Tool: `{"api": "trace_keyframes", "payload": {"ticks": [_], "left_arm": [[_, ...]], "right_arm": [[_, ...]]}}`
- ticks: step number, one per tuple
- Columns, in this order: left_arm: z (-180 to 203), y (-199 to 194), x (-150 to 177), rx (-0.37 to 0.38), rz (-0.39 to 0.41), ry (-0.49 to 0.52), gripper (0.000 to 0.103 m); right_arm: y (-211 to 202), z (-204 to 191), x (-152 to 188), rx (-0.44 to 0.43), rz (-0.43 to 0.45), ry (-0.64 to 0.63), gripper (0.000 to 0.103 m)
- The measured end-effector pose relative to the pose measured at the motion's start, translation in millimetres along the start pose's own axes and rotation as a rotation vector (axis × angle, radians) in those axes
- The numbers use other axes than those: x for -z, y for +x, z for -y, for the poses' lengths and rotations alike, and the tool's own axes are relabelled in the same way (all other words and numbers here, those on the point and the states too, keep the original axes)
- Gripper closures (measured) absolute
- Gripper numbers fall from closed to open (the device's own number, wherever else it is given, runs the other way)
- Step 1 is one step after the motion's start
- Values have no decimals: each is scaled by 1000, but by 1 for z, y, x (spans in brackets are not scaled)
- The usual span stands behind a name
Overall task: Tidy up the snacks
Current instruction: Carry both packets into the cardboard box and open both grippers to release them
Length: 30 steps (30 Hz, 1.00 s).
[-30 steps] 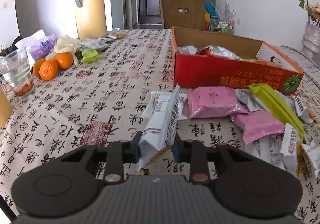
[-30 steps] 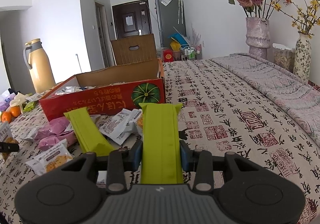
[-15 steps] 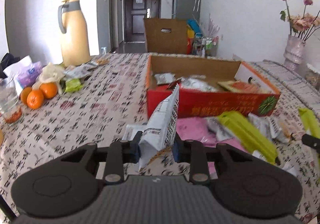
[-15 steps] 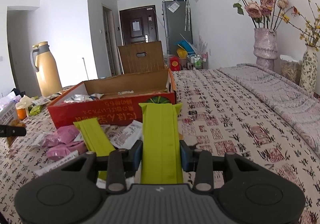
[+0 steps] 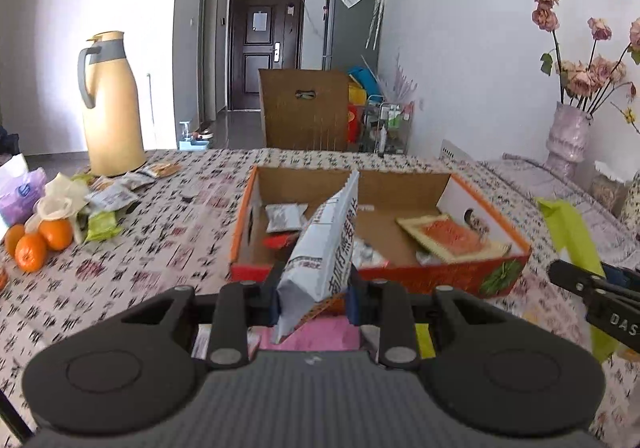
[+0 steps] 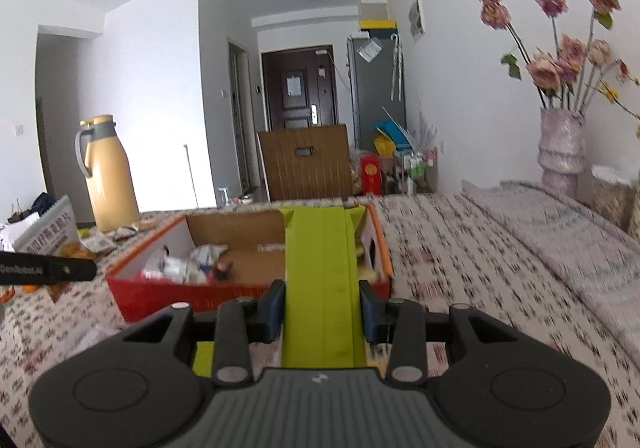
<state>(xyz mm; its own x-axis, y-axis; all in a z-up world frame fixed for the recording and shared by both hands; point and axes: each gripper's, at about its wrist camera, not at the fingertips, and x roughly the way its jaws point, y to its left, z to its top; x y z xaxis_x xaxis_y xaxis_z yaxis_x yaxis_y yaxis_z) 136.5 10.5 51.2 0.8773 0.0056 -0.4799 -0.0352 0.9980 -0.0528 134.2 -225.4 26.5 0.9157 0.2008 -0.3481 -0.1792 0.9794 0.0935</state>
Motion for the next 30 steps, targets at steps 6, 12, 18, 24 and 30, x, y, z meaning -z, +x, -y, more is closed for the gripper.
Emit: {"api": "trace_keyframes", "payload": {"ticks": [6, 12, 18, 24, 30], "left_arm": [[15, 20, -23, 5, 24, 13, 73], [25, 49, -46, -9, 40, 12, 73], [30, 85, -58, -38, 43, 6, 73], [24, 121, -48, -60, 3, -12, 73], [16, 132, -39, -32, -18, -23, 73]], "right_arm": [[35, -4, -34, -28, 26, 12, 66], [82, -8, -60, -32, 14, 20, 66], [133, -8, -70, -21, -26, 42, 66], [176, -4, -64, -13, -75, 64, 66], [196, -5, -45, -36, -135, 59, 65]]}}
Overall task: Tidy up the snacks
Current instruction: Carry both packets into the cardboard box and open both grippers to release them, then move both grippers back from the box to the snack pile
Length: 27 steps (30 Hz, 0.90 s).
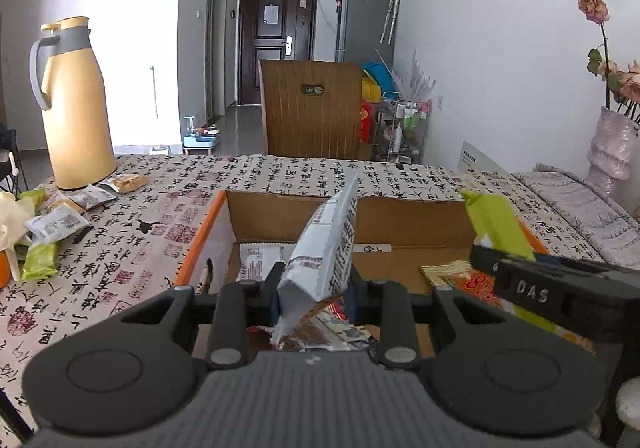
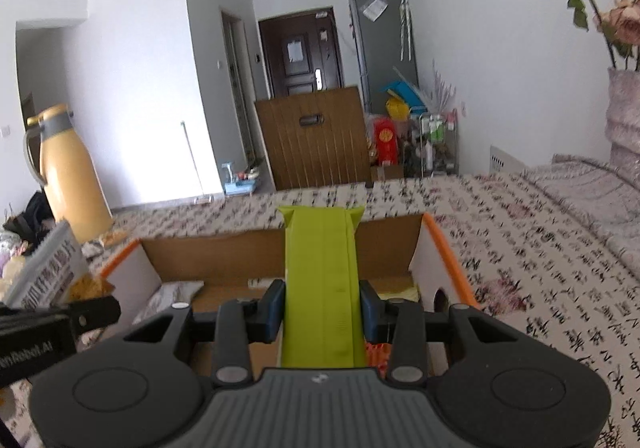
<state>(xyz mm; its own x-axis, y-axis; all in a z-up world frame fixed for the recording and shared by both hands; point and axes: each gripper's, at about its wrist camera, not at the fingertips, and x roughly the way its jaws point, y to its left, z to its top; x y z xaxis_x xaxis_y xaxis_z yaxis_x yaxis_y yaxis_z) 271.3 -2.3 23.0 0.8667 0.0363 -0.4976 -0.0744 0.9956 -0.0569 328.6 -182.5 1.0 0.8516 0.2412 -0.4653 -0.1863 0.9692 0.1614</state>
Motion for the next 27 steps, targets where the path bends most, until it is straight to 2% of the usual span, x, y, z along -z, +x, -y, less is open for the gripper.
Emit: {"api": "trace_keyframes", "payload": {"ticks": [1, 2, 3, 4, 5, 6, 7, 8, 9, 10, 27], "left_arm": [[-1, -2, 1, 8, 4, -4, 72], [-1, -3, 2, 12, 11, -7, 65], [-1, -5, 2, 10, 20, -8, 54], [-2, -8, 2, 2, 31, -11, 47], [-2, -9, 2, -8, 40, -13, 33], [-2, -12, 3, -20, 49, -15, 20], [-2, -15, 3, -32, 58, -19, 15], [-2, -18, 3, -40, 67, -26, 5], [-4, -20, 2, -43, 75, -33, 0], [-5, -22, 2, -52, 84, -39, 0], [-9, -23, -3, -64, 54, -73, 0]], "right_arm": [[1, 1, 1, -3, -9, 4, 64], [2, 3, 1, 1, -12, 10, 61], [1, 4, 2, 8, -9, 16, 56], [0, 6, 1, 11, -6, 26, 42], [-3, 8, 1, 20, 5, 37, 29], [-6, 11, 1, 33, 19, 48, 24], [-10, 11, 1, 44, 31, 57, 16], [-14, 13, 1, 51, 40, 65, 10], [-17, 15, 1, 54, 47, 74, 6], [-20, 18, 0, 56, 52, 85, 0], [-33, 18, -4, 46, 103, 80, 0]]}}
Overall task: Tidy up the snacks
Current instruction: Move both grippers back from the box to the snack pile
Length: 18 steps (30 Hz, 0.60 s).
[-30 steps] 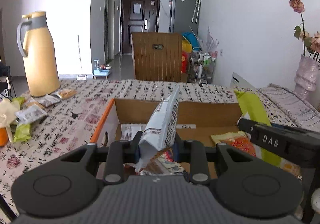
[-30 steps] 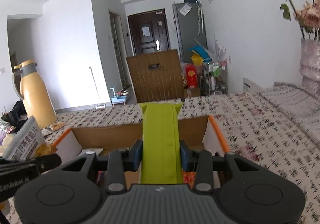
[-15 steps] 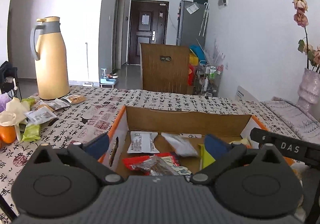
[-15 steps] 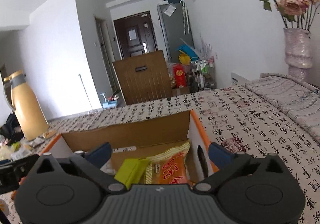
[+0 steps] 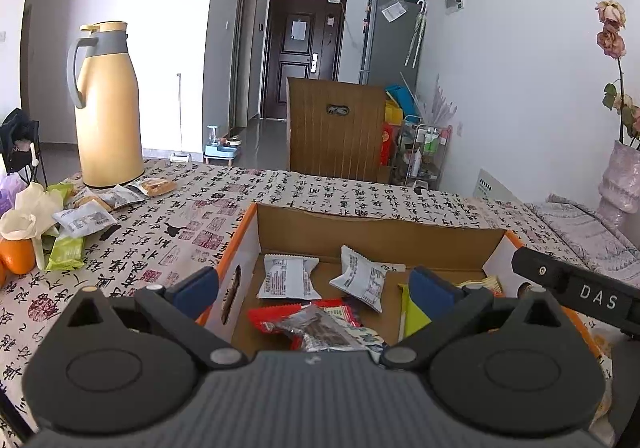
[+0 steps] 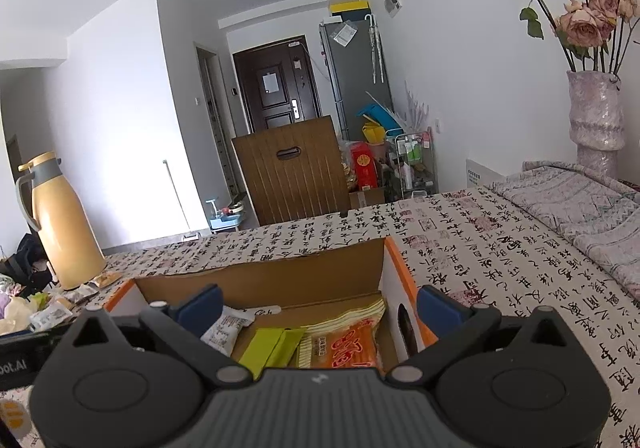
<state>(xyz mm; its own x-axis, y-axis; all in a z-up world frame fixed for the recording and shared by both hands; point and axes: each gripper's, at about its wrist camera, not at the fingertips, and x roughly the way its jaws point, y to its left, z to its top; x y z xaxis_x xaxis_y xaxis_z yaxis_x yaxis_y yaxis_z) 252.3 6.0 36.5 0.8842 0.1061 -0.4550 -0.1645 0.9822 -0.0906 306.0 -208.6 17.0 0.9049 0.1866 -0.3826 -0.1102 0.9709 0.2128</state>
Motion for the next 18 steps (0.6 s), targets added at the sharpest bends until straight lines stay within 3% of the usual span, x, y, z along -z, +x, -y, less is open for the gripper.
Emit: {"api": "trace_keyframes", "payload": {"ticks": [18], "left_arm": [[-3, -49, -1, -14, 5, 24, 0]], "right_arm": [[-72, -5, -2, -4, 50, -99, 0]]}}
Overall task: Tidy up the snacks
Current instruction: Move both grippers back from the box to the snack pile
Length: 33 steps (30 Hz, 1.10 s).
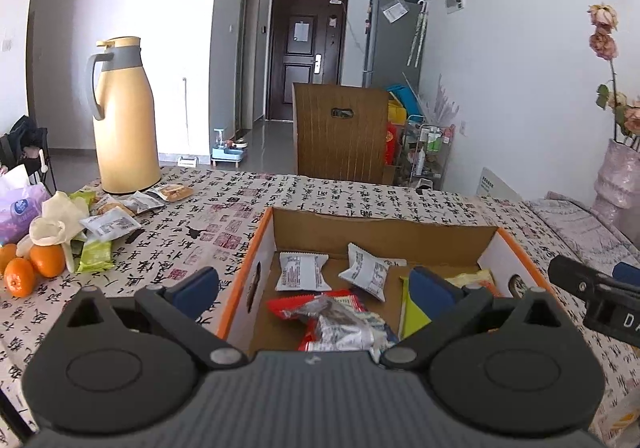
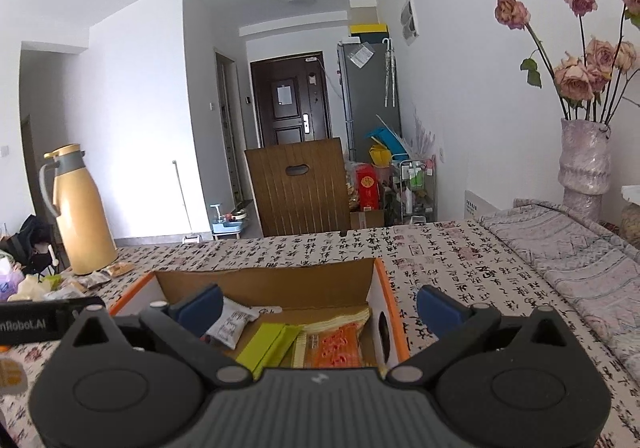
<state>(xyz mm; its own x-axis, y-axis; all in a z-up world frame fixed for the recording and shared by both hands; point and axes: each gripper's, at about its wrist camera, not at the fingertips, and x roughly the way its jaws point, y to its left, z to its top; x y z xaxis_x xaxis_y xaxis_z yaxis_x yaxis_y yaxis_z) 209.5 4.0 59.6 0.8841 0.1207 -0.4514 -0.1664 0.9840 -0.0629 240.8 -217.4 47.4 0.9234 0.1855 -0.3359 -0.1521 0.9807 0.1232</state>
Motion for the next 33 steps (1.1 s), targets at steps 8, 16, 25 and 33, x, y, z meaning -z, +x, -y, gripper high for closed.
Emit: {"api": "trace_keyframes", "payload": {"ticks": [8, 16, 25, 33], "left_arm": [[-9, -38, 20, 41, 11, 33, 0], [-20, -67, 50, 74, -11, 36, 0], [-31, -83, 92, 106, -66, 40, 0], [-36, -96, 125, 136, -119, 48, 0]], "right_arm": [[-46, -6, 19, -39, 5, -30, 0], [-84, -10, 51, -66, -16, -41, 0], [-112, -12, 97, -86, -98, -53, 0], [-133, -9, 132, -75, -182, -49, 0]]}}
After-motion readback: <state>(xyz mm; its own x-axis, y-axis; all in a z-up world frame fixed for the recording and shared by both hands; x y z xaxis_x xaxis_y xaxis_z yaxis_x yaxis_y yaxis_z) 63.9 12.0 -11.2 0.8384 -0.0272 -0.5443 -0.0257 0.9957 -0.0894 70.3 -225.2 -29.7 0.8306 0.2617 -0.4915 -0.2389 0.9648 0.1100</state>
